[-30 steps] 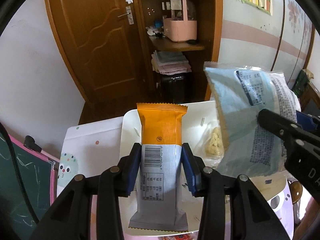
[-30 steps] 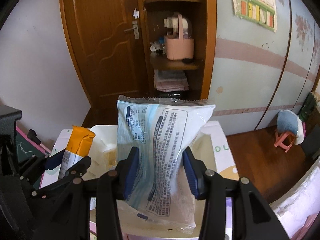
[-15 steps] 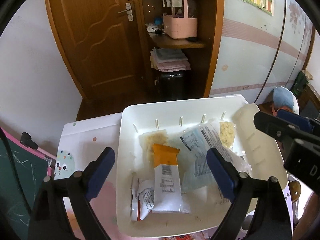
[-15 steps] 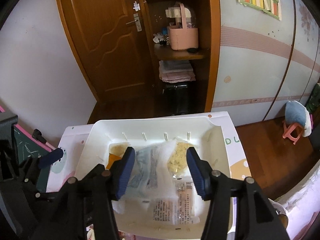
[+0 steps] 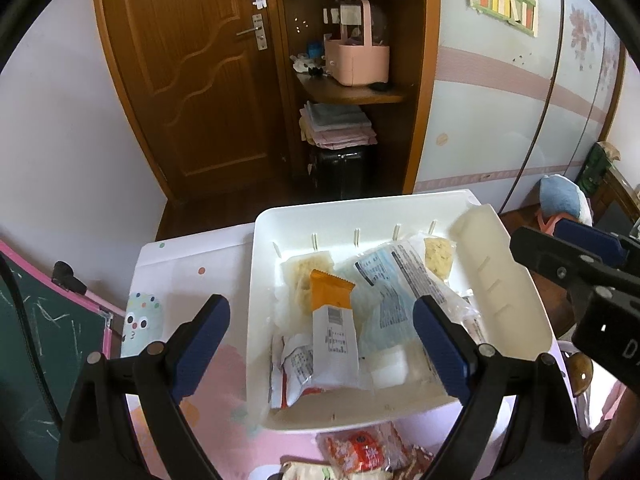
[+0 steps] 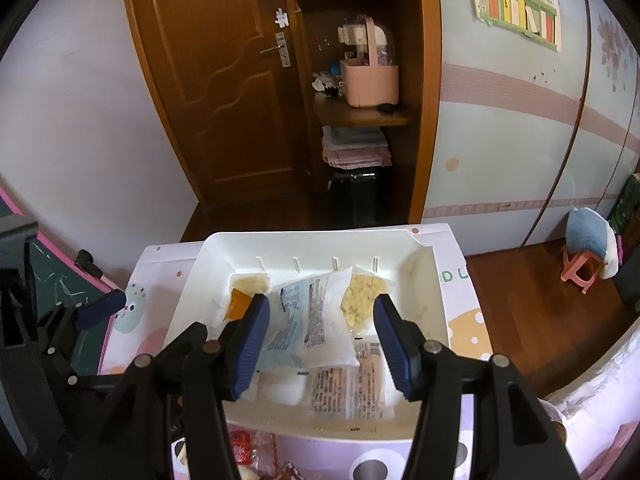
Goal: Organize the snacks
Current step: 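Move both tools back over the remaining snacks on the table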
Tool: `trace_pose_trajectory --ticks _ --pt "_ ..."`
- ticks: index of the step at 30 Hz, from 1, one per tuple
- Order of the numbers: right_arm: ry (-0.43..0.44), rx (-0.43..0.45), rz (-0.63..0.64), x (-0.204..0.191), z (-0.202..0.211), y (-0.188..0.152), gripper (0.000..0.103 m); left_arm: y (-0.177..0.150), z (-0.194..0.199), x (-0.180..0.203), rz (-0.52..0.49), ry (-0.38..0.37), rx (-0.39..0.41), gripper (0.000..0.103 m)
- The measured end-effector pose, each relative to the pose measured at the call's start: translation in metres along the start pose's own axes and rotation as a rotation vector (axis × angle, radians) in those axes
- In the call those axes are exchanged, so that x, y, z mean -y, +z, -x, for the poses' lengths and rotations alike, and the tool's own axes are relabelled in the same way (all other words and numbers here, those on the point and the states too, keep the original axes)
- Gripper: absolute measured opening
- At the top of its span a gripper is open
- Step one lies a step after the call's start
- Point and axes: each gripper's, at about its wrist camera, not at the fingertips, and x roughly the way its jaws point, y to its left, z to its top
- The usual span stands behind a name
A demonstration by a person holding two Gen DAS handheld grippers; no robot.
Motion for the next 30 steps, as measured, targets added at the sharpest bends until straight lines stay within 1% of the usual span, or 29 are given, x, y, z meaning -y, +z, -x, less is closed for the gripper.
trace_pose_trajectory --ticks 10,16,20,23,25,30 --pt "0.007 0.037 0.029 -0.01 0.058 -0.013 0.055 -0.014 0.068 -0.002 -0.02 -0.002 0.057 0.092" --pt "0.012 0.056 0.049 -0.014 0.096 -0.032 0.055 -0.035 0.114 -0.004 -0.032 -0.011 0.093 0.093" --pt "0.039 0.054 0.05 -0.017 0.116 -0.057 0.059 -0.064 0.141 -0.009 -0.03 -0.032 0.101 0.094" --pt "0.065 0.036 0.069 -0.022 0.124 -0.086 0.059 -0.089 0.152 -0.012 -0.026 -0.057 0.092 0.095" --pt "0.069 0.027 0.094 -0.028 0.128 -0.103 0.059 -0.106 0.156 -0.016 -0.016 -0.063 0.079 0.095" --pt "0.059 0.031 0.131 -0.035 0.137 -0.15 0.059 -0.16 0.159 -0.026 0.042 -0.116 0.04 0.095"
